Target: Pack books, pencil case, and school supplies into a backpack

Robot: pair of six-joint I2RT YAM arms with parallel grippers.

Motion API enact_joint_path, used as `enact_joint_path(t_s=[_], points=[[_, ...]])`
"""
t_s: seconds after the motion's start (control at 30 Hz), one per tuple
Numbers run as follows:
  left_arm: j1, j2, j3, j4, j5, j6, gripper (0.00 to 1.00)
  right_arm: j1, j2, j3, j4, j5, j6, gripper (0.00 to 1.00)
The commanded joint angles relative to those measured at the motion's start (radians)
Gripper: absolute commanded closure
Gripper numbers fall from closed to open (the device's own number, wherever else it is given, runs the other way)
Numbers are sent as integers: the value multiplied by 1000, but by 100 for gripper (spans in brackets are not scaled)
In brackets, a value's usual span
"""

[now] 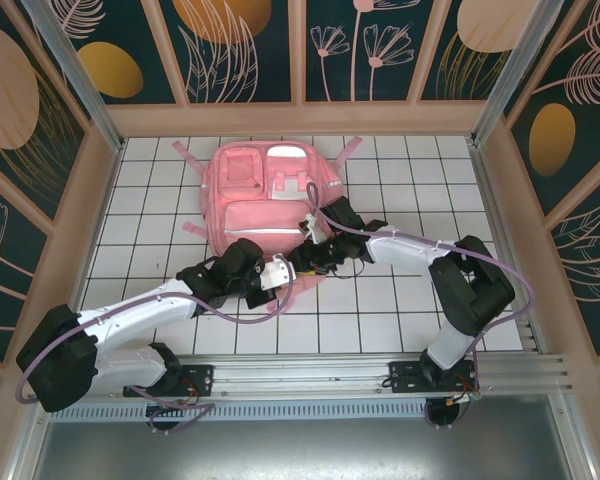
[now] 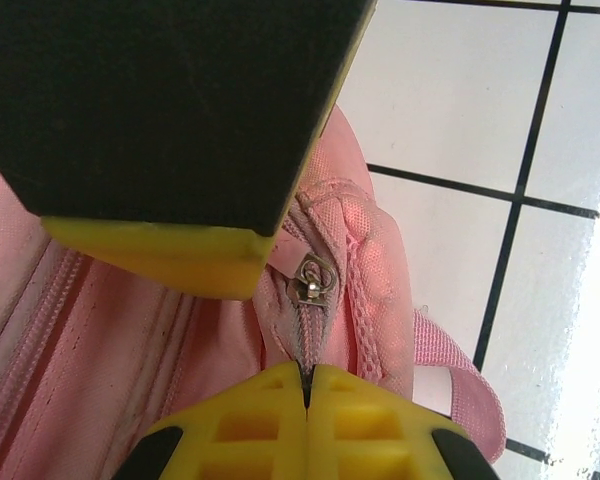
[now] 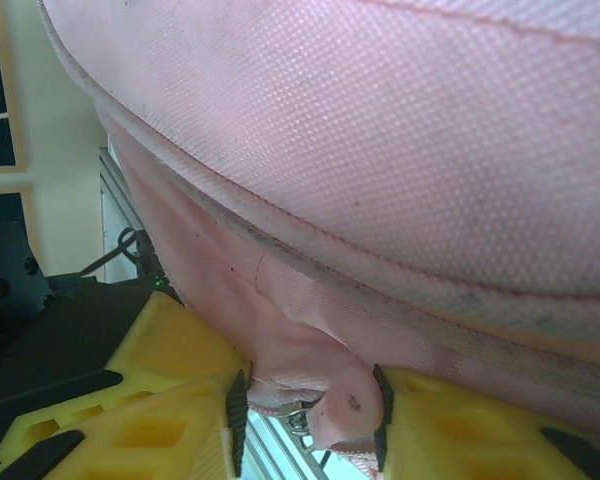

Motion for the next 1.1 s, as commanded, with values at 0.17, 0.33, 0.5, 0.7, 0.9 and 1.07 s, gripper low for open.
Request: enact_joint_path(t_s=[0.17, 0.33, 0.5, 0.7, 0.9, 1.07], points=[[-6, -22, 1, 33, 50, -11, 100, 4, -67, -70, 41, -72, 13, 75], [-6, -22, 2, 32, 52, -13, 100, 3, -45, -72, 67, -69, 26, 76], [-6, -19, 3, 29, 58, -16, 100, 6, -15, -53, 100, -47, 56, 65], [-5, -20, 3, 30, 61, -17, 100, 14, 6, -35, 110, -4, 70, 71], [-6, -22, 3, 30, 58, -26, 100, 25, -49, -56, 98, 81, 73, 100], [-6, -27, 3, 40, 58, -38, 100, 2, -233, -134, 90, 233, 94, 100]])
